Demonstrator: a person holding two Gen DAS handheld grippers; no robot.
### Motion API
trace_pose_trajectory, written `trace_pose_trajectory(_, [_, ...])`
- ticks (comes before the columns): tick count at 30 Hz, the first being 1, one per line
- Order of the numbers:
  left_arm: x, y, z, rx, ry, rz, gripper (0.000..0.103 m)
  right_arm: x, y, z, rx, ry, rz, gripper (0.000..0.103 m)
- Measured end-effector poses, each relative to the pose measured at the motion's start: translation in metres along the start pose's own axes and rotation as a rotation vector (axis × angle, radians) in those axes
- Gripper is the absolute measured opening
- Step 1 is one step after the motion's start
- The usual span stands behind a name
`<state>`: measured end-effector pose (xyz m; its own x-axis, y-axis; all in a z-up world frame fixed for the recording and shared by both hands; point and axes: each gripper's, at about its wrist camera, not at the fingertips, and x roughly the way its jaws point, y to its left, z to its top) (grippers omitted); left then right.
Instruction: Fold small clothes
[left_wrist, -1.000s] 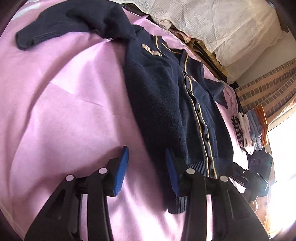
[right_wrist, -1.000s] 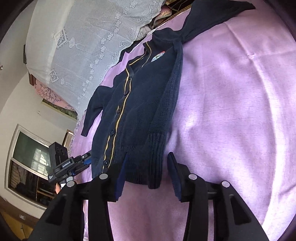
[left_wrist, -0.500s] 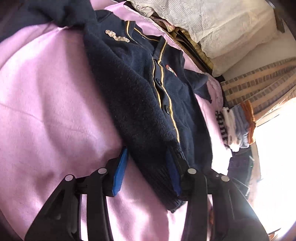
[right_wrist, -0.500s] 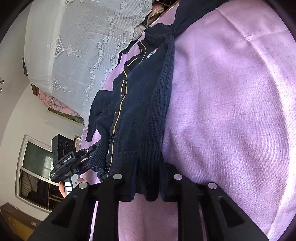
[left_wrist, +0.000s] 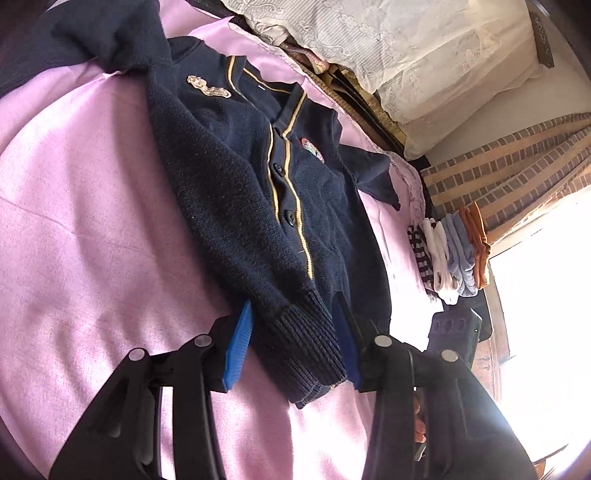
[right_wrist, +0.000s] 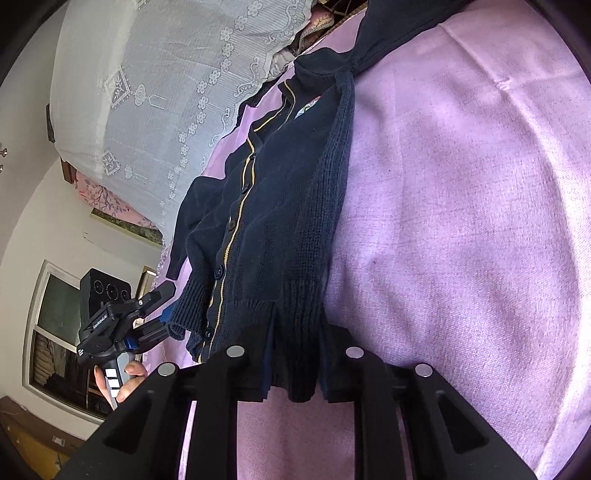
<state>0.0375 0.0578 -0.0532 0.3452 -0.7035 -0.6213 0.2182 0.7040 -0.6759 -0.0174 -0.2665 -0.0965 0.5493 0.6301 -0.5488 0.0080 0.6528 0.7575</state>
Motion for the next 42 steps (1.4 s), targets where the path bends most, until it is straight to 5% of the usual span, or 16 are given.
trace_pose_trajectory(5, [0.02,0.001,-0.001,-0.008,0.046,-0.008,0.038,0.0,0.0,0.0,-0.002,-0.002,0.0,0.018])
trace_pose_trajectory(10, [-0.001,0.021,-0.004,-0.062,0.011,-0.039,0.008,-0.011,0.002,-0.002,-0.005,-0.046,0.009,0.008])
trace_pose_trajectory(14, [-0.053,0.036,-0.018,-0.02,-0.038,0.071,0.007,-0.036,0.017,-0.004,-0.064,-0.11,0.006,0.007])
trace_pose_trajectory(19, [-0.061,0.085,-0.042,-0.092,0.045,0.189,0.0,-0.017,0.001,-0.018,-0.083,-0.007,-0.127,0.007])
trace_pose_trajectory(22, [-0.068,0.094,-0.046,-0.125,0.013,0.122,0.0,-0.02,0.006,-0.016,-0.102,0.012,-0.152,0.009])
trace_pose_trajectory(25, [-0.082,0.075,-0.043,-0.047,-0.045,0.143,0.0,-0.029,0.009,-0.016,-0.114,-0.008,-0.188,0.011])
trace_pose_trajectory(29, [-0.073,0.031,-0.032,0.091,-0.028,0.155,0.0,-0.039,0.026,-0.009,-0.158,-0.077,-0.206,0.014])
trace_pose_trajectory(31, [-0.057,0.014,-0.026,0.146,-0.007,0.159,0.007,-0.033,0.041,-0.002,-0.212,-0.079,-0.205,0.014])
trace_pose_trajectory(34, [-0.019,0.004,-0.021,0.218,0.058,0.191,0.045,-0.01,0.041,0.003,-0.226,0.024,-0.164,0.026])
trace_pose_trajectory(35, [-0.005,0.01,-0.02,0.21,0.078,0.237,0.048,-0.004,0.034,0.001,-0.214,0.054,-0.183,0.028])
trace_pose_trajectory(38, [-0.009,0.021,-0.016,0.19,0.087,0.194,0.048,-0.012,0.012,0.01,-0.134,0.074,-0.144,0.018])
trace_pose_trajectory(40, [-0.028,0.029,-0.011,0.149,0.047,0.181,0.052,-0.035,0.002,0.027,-0.061,-0.008,-0.156,0.026])
trace_pose_trajectory(42, [-0.049,0.042,-0.001,0.12,-0.038,0.225,0.071,-0.055,-0.008,0.058,-0.041,-0.115,-0.211,0.036])
